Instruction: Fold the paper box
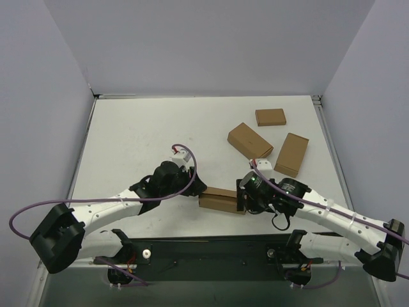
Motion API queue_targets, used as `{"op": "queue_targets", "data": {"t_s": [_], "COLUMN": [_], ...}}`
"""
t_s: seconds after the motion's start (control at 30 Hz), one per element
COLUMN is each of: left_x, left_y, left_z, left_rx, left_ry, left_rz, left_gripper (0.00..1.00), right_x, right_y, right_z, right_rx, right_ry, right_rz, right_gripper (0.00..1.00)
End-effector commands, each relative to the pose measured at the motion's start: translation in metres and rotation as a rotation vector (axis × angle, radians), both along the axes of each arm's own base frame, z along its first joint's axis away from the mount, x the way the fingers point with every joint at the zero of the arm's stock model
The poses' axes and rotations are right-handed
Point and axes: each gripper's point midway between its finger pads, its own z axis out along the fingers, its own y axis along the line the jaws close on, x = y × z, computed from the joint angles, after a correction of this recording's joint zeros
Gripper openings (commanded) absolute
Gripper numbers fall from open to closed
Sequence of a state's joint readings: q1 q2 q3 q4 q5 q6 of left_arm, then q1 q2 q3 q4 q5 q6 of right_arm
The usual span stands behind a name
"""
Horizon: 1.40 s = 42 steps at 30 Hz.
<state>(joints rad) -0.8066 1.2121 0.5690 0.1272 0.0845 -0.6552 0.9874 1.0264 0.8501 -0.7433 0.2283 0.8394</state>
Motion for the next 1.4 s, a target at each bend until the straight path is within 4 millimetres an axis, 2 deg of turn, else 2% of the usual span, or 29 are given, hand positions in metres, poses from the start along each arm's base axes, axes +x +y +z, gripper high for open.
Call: {"op": "queue_targets", "data": {"t_s": [0.0, 0.1, 0.13, 0.2, 0.37, 0.63, 0.8, 0.83, 0.93, 0.97, 1.0, 1.1, 1.27, 1.3, 1.37], "left_x": [-0.013, -0.014, -0.015, -0.014, -0.013, -0.013, -0.013, -0.012, -0.013, -0.012, -0.013, -0.012, -0.007, 0.001, 0.008], "left_y": [0.015, 0.015, 0.017, 0.017, 0.017, 0.016, 0.017, 0.018, 0.018, 0.017, 0.018, 0.018, 0.014, 0.011, 0.011], "left_z": [-0.026, -0.025, -0.026, -0.024, -0.021, -0.021, -0.021, -0.021, -0.021, -0.020, -0.021, -0.021, -0.010, 0.005, 0.018], "left_rx": [0.078, 0.074, 0.075, 0.067, 0.062, 0.062, 0.065, 0.063, 0.065, 0.063, 0.065, 0.068, 0.072, 0.070, 0.077], "left_ry": [0.053, 0.048, 0.048, 0.037, 0.025, 0.023, 0.019, 0.016, 0.015, 0.012, 0.014, 0.011, -0.011, -0.048, -0.075], "left_rz": [-0.007, -0.009, -0.007, -0.007, -0.004, -0.007, -0.006, -0.004, -0.005, -0.004, -0.003, 0.000, -0.014, -0.010, 0.002], "left_gripper": [0.51, 0.51, 0.51, 0.51, 0.51, 0.51, 0.51, 0.51, 0.51, 0.51, 0.51, 0.51, 0.54, 0.59, 0.64], "right_x": [0.005, 0.013, 0.011, 0.021, 0.035, 0.041, 0.041, 0.040, 0.032, 0.029, 0.026, 0.017, 0.011, 0.012, 0.011], "right_y": [0.029, 0.031, 0.028, 0.028, 0.022, 0.015, 0.009, 0.007, 0.005, 0.004, 0.002, -0.006, -0.013, -0.015, -0.016], "right_z": [0.028, 0.019, 0.007, 0.005, 0.012, 0.024, 0.005, -0.004, -0.022, -0.027, -0.031, -0.047, -0.058, -0.059, -0.059], "right_rx": [0.240, 0.317, 0.317, 0.362, 0.416, 0.477, 0.421, 0.395, 0.365, 0.357, 0.355, 0.337, 0.310, 0.300, 0.290], "right_ry": [-0.010, -0.001, 0.019, -0.001, -0.081, -0.147, -0.120, -0.103, -0.055, -0.043, -0.036, -0.009, 0.006, -0.002, 0.000], "right_rz": [-0.021, -0.091, -0.111, -0.159, -0.230, -0.274, -0.292, -0.295, -0.289, -0.294, -0.299, -0.315, -0.325, -0.329, -0.330], "right_gripper": [0.71, 0.70, 0.68, 0.66, 0.66, 0.67, 0.67, 0.66, 0.56, 0.46, 0.42, 0.32, 0.29, 0.29, 0.29]}}
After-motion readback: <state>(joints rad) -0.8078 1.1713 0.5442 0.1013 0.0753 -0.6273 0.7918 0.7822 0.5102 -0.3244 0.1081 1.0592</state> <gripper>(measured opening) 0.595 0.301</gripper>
